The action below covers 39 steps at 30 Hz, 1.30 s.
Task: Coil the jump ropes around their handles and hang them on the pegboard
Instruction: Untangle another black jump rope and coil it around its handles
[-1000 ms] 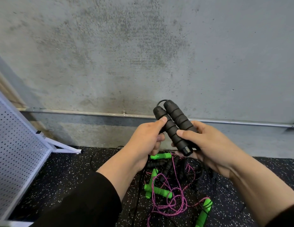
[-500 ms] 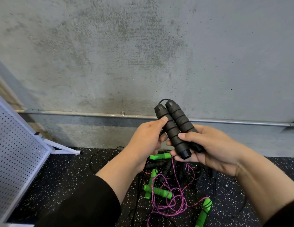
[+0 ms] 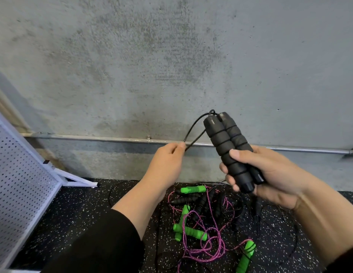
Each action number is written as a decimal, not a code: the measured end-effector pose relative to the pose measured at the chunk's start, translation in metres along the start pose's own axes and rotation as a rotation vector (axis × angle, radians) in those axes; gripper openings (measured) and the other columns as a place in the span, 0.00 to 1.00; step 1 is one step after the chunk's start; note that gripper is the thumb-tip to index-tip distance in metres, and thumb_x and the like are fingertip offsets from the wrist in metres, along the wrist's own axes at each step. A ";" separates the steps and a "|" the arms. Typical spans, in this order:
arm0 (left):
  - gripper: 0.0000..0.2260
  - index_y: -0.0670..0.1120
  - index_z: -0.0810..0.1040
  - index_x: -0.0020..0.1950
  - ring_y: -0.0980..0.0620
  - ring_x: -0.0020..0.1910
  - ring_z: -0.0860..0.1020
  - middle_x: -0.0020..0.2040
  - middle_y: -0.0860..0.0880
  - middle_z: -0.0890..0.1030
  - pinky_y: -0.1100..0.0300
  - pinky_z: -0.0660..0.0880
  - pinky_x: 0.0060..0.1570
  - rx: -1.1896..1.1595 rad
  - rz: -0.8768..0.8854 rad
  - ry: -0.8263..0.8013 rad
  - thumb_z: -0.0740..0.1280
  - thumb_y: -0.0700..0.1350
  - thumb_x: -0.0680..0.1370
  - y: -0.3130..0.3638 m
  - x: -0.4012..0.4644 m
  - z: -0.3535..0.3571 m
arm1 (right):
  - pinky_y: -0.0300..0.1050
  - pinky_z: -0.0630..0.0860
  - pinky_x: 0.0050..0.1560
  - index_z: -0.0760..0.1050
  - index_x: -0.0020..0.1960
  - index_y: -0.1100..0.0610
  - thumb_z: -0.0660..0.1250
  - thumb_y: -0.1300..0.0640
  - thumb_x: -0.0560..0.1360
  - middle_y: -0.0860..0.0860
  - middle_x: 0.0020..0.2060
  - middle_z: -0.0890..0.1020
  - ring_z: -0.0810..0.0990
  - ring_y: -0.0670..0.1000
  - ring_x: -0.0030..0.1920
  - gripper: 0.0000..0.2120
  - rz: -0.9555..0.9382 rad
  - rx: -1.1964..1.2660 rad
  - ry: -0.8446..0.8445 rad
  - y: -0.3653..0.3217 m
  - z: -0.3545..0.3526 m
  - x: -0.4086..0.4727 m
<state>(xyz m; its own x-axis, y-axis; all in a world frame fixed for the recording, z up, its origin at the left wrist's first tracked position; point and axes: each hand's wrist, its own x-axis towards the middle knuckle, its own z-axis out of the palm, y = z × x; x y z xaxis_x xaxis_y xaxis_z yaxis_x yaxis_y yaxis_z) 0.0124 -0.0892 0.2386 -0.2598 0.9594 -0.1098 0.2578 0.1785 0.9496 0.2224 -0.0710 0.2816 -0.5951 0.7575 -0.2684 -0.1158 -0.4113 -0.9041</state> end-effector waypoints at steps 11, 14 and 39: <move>0.17 0.50 0.74 0.73 0.69 0.68 0.72 0.69 0.58 0.77 0.75 0.66 0.63 -0.221 0.273 -0.076 0.54 0.49 0.87 0.012 -0.005 -0.008 | 0.44 0.77 0.28 0.73 0.58 0.62 0.79 0.55 0.67 0.63 0.40 0.77 0.77 0.56 0.31 0.24 0.137 -0.074 -0.187 0.005 0.002 -0.005; 0.17 0.53 0.82 0.59 0.56 0.50 0.83 0.51 0.52 0.84 0.59 0.77 0.55 -0.400 0.234 -0.141 0.54 0.53 0.86 0.010 -0.007 -0.001 | 0.44 0.77 0.28 0.74 0.57 0.62 0.80 0.54 0.69 0.62 0.39 0.77 0.77 0.54 0.31 0.23 0.099 0.050 -0.302 0.006 0.003 -0.005; 0.17 0.44 0.80 0.52 0.56 0.26 0.57 0.32 0.53 0.68 0.64 0.54 0.23 -0.422 -0.317 -0.359 0.61 0.57 0.81 0.013 -0.020 0.015 | 0.50 0.75 0.46 0.67 0.68 0.37 0.69 0.54 0.77 0.49 0.48 0.79 0.78 0.55 0.49 0.24 -0.333 -1.442 0.454 0.032 0.018 0.019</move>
<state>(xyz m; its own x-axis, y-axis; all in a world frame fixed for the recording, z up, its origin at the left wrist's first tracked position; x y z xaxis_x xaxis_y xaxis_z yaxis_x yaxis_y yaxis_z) 0.0348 -0.1027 0.2485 0.0835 0.9006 -0.4266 -0.1881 0.4346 0.8807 0.1925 -0.0791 0.2533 -0.3853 0.9071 0.1697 0.8080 0.4204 -0.4127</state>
